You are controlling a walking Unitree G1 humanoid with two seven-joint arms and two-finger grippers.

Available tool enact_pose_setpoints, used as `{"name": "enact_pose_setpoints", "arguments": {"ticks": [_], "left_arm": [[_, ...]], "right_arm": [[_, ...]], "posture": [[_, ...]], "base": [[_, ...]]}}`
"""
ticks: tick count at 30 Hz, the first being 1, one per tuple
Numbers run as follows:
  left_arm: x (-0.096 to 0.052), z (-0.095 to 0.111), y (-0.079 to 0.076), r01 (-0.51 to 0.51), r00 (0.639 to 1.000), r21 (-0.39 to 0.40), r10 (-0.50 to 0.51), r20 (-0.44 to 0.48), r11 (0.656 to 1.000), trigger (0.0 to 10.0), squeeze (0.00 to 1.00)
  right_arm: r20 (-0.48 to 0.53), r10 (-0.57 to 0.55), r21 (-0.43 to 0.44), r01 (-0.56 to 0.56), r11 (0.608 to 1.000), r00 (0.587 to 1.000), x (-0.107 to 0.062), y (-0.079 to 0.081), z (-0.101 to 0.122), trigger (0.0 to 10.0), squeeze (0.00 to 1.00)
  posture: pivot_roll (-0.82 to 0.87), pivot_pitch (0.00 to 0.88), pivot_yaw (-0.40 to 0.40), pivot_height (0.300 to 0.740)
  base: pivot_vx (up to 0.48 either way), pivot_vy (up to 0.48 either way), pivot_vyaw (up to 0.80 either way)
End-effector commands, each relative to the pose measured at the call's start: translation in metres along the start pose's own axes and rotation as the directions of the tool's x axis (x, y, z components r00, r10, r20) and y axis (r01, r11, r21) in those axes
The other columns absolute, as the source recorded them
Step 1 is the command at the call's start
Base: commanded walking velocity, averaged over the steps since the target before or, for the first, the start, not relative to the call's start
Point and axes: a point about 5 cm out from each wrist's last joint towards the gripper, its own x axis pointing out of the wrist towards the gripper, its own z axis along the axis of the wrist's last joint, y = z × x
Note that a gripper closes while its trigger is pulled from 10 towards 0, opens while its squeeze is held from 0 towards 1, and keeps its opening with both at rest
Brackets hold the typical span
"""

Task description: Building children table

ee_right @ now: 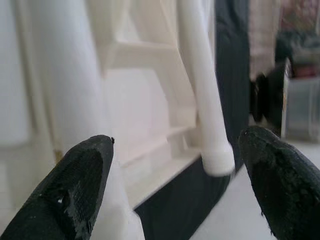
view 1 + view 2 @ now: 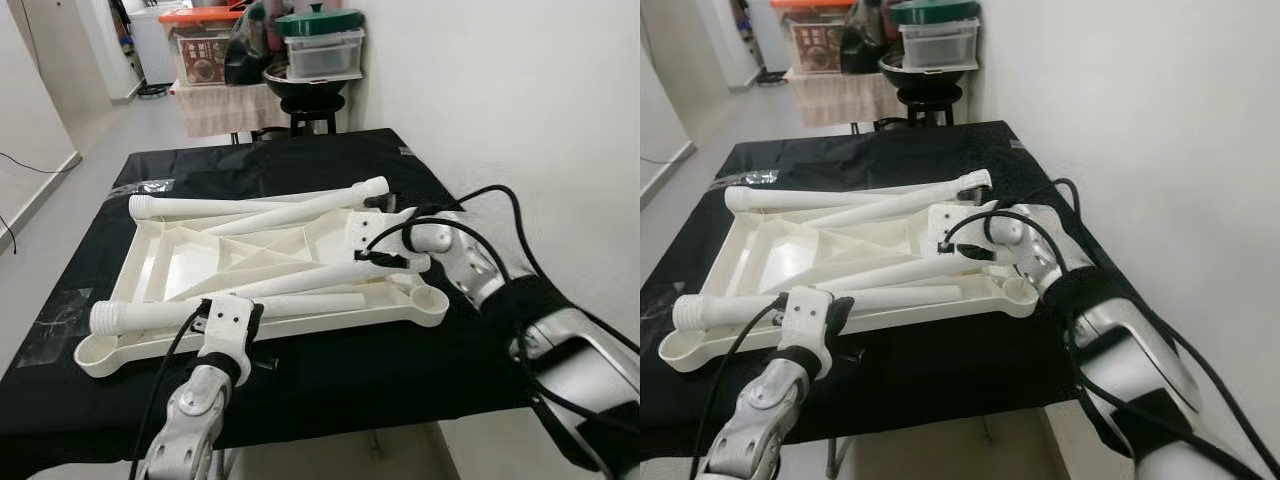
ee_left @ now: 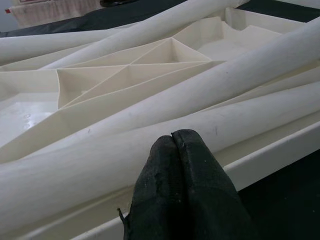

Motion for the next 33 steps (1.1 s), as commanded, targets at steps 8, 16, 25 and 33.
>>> {"name": "enact_pose_setpoints", "arguments": {"ticks": [8,16,25,33], "left_arm": [[-0.007,-0.002,-0.003,-0.016,1.0,0.003,0.016,-0.023,1.0,10.0,0.0],[-0.011,-0.003,-0.009,-0.006,0.999,-0.013,0.005,-0.033,1.0,10.0,0.0],[-0.027,-0.003,-0.019,0.004,0.998,-0.064,-0.007,-0.055,0.998,10.0,0.0],[-0.044,-0.003,-0.027,0.006,0.997,-0.103,-0.014,-0.078,0.995,10.0,0.0]], "right_arm": [[-0.163,0.164,-0.192,-0.194,0.962,0.973,0.014,0.004,0.001,10.0,0.0],[-0.264,0.236,-0.205,-0.294,0.934,0.935,0.02,0.022,-0.01,10.0,0.0],[-0.309,0.243,-0.243,-0.324,0.915,0.919,0.026,0.026,-0.007,10.0,0.0],[-0.313,0.193,-0.277,-0.284,0.918,0.93,0.03,0.024,0.001,10.0,0.0]], "posture": [[-0.02,0.0,-0.055,0.74],[-0.02,0.0,-0.062,0.74],[-0.02,0.003,-0.098,0.74],[-0.01,0.069,-0.129,0.74]], "base": [[0.0,0.0,0.0],[0.0,0.0,0.0],[0.0,0.0,0.0],[0.0,0.0,0.0]]}}
